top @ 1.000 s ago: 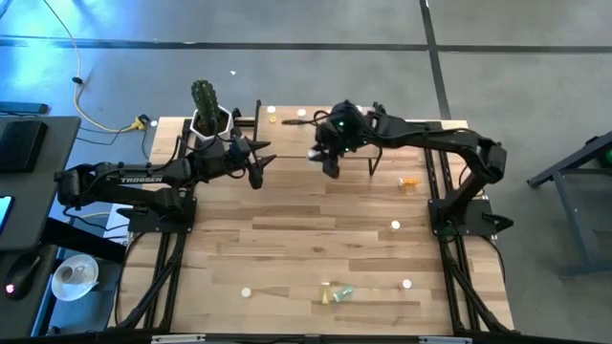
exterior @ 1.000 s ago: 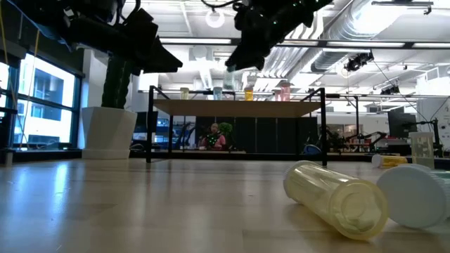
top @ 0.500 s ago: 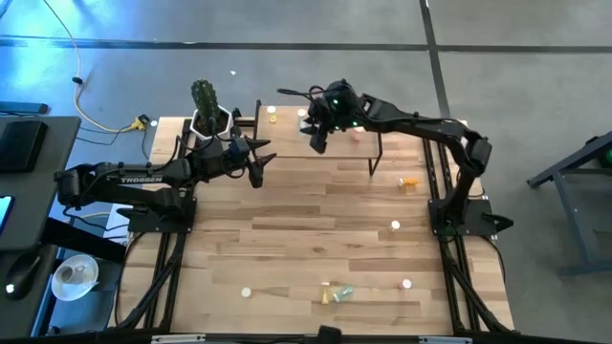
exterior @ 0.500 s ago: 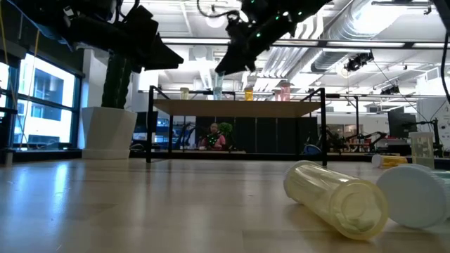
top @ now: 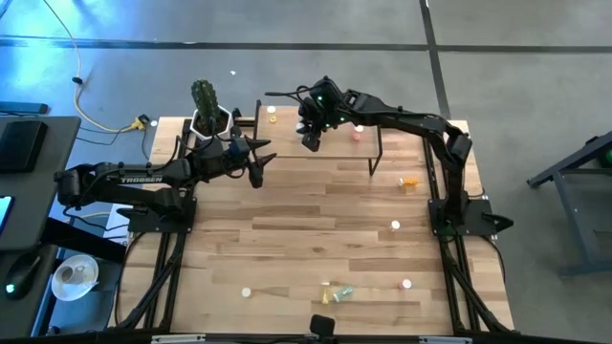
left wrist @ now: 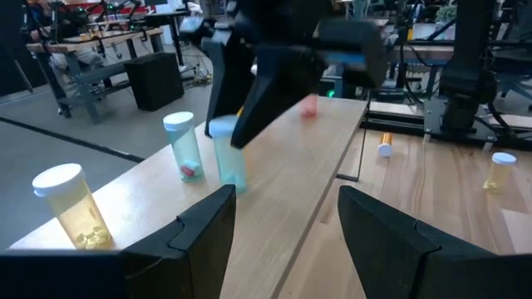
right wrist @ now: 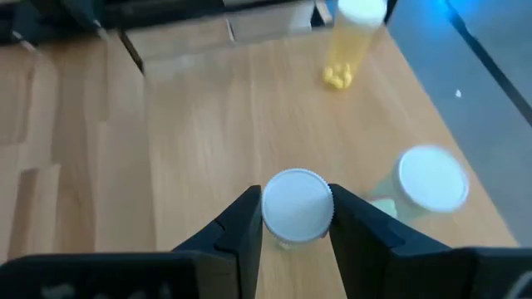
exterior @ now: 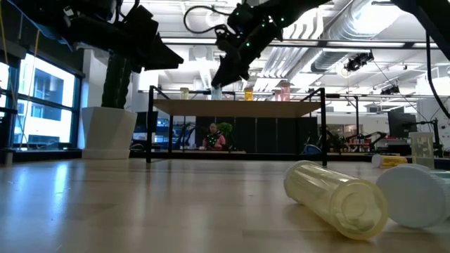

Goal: Pick and place medicine bottles onto shelf by color
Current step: Put the top blue pill bottle on the shelf aligned with the other blue pill bottle

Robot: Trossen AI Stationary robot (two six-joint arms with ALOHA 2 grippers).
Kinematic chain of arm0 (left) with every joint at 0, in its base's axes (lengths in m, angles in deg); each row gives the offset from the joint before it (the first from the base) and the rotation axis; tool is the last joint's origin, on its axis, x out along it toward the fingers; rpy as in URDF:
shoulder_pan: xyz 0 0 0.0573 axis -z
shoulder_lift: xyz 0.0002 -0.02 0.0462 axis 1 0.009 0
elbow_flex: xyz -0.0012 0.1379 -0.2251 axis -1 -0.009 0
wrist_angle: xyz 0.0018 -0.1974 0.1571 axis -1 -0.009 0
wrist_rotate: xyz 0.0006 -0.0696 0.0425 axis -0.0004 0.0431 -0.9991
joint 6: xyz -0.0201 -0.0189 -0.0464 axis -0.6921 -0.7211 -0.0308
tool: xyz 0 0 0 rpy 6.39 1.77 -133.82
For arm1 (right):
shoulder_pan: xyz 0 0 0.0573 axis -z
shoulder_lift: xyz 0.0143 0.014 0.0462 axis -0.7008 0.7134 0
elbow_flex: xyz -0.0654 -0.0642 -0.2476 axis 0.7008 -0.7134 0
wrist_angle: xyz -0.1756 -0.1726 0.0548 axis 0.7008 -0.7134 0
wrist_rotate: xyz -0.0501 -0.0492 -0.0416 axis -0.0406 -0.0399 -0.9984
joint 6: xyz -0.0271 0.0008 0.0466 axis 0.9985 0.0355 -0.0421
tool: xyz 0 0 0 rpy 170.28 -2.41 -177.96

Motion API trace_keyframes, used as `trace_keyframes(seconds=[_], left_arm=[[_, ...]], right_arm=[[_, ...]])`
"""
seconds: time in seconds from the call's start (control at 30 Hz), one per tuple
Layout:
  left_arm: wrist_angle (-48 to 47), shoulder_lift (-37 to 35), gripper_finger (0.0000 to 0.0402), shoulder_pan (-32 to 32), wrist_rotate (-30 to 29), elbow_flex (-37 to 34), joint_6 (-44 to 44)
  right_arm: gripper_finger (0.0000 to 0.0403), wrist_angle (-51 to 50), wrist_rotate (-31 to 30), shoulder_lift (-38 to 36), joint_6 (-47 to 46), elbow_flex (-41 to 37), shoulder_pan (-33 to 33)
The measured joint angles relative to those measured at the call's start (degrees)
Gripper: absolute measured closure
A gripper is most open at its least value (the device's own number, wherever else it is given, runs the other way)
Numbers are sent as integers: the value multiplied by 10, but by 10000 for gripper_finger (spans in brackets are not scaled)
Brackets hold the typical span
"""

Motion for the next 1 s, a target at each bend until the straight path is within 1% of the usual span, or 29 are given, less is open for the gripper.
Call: trace_keyframes(seconds=[0.57,0.7,0.83,1.0], left_arm=[[-1,0,197,0,0,0,0],[-1,0,197,0,0,0,0],[-1,0,197,0,0,0,0],[-1,0,197,0,0,0,0]], right_arm=[[291,-12,-6,1,-5,0,0],[274,-13,-7,1,-5,0,0],[252,-18,-26,3,-5,-1,0],[243,-17,-27,-1,-5,0,0]])
